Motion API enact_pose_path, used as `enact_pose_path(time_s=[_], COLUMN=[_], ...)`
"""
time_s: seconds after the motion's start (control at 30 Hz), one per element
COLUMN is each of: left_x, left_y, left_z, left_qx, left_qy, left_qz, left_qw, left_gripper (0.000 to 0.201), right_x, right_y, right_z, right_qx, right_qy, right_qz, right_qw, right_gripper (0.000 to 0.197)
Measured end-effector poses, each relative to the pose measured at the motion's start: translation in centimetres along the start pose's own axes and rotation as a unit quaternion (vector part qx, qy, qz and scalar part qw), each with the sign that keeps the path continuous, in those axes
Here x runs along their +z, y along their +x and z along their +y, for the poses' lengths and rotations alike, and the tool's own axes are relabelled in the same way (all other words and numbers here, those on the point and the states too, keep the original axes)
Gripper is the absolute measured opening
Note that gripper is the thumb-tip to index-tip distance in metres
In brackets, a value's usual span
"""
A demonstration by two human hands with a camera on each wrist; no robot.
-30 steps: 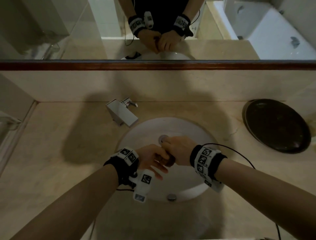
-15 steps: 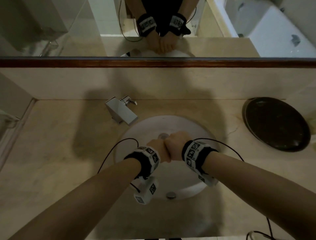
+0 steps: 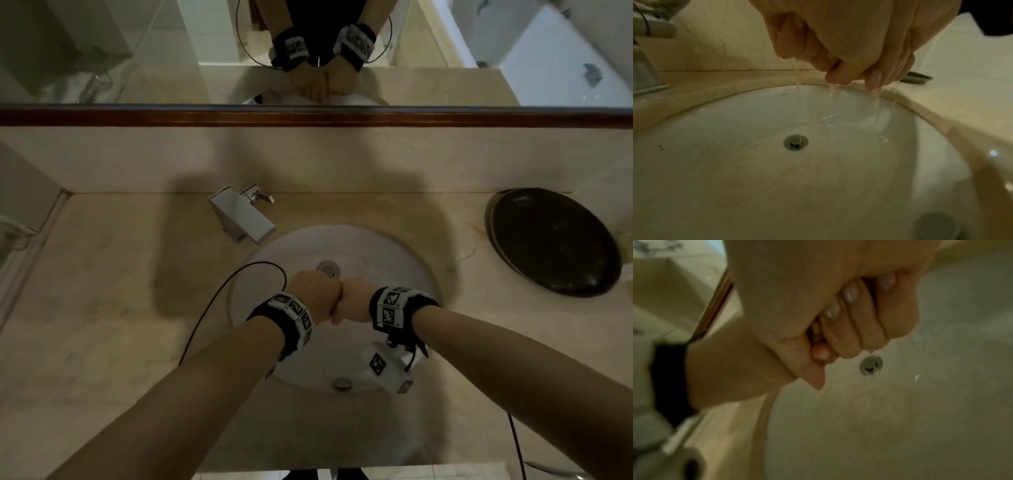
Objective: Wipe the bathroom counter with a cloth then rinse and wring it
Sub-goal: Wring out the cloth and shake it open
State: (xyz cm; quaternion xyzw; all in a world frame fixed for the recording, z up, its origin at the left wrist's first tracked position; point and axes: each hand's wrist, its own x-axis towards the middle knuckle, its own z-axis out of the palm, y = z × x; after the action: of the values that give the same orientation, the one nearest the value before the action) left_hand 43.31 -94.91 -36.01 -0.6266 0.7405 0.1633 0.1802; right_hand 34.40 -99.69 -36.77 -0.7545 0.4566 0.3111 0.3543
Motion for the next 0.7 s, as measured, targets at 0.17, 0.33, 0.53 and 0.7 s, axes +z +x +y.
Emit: enact_pose_path(time_s=[0.17,0.33,0.53,0.7], left_x=[-0.9,-3.9,-3.9,-2.9], left_y=[0.1,-2.0,-2.2,-0.9], left_z=[0.5,-2.5,-2.0,-0.6], left_qx=[-0.082,-0.093,-0.058,-0.120], left_qy=[-0.189,-0.641,-0.699,-0.583], left_qz=[-0.115,-0.231,-0.286,-0.249], left_qw=[0.972,0.726,0.653,0.764], left_gripper=[0.009,0.015,0.009,0.036], right_x=[-1.9,-3.9,-4.2,-4.1], right_y=[-2.8,-4.5,-4.7,-6.0], right_z=[0.6,1.6,1.1,0.1], right_qx=[-0.097,-0.226,-0.307,-0.227], right_qy=[-0.293,-0.391,-0.395,-0.410], right_qz=[0.122,0.216,0.231,0.207], right_qw=[0.943,0.866,0.835,0.859], right_gripper=[0.016,0.042,0.031,0.021])
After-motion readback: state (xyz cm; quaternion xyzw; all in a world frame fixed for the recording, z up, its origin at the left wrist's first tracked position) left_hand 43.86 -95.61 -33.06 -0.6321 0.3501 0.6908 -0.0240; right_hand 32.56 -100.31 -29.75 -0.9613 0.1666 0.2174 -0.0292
